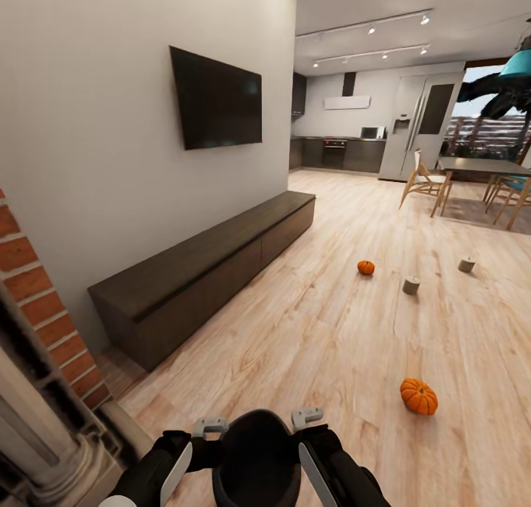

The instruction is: Place each of the two pumpkins and all three candles from the living room inside a cabinet in the living room (use any cabinet), then make sure every cabinet is closed, and position the cauldron so it is next to a table in the living room.

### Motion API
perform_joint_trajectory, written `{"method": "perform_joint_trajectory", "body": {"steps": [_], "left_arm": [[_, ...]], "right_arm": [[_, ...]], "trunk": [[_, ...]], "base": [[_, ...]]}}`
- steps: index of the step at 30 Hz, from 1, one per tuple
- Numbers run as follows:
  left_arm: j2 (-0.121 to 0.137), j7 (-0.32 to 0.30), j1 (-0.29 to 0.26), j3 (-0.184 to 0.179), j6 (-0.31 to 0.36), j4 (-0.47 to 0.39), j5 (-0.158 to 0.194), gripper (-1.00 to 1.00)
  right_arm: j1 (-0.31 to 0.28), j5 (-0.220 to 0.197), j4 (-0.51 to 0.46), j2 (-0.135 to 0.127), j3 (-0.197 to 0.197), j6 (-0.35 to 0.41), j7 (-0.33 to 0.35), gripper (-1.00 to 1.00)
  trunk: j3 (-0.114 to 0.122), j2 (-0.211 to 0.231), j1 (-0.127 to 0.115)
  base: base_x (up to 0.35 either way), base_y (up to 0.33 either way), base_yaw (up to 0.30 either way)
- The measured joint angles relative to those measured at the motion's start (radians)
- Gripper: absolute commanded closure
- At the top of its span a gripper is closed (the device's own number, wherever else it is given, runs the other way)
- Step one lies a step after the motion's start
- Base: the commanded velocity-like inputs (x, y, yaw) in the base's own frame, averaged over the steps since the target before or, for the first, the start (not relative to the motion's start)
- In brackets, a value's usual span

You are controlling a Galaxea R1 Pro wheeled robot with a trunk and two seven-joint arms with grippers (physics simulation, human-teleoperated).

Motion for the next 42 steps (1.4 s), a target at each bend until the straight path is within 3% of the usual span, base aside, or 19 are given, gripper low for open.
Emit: {"method": "perform_joint_trajectory", "body": {"steps": [26,42], "left_arm": [[-0.001,0.000,0.000,0.000,0.000,0.002,-0.002,-1.00],[-0.001,0.000,0.000,0.001,-0.005,0.002,0.000,-1.00]], "right_arm": [[0.000,0.000,0.000,0.000,-0.002,0.000,-0.001,-1.00],[0.000,0.000,0.000,0.000,-0.054,-0.003,-0.006,-1.00]], "trunk": [[0.000,0.000,0.000],[0.000,0.000,0.000]], "base": [[0.068,0.000,0.000],[0.118,0.000,0.000]]}}
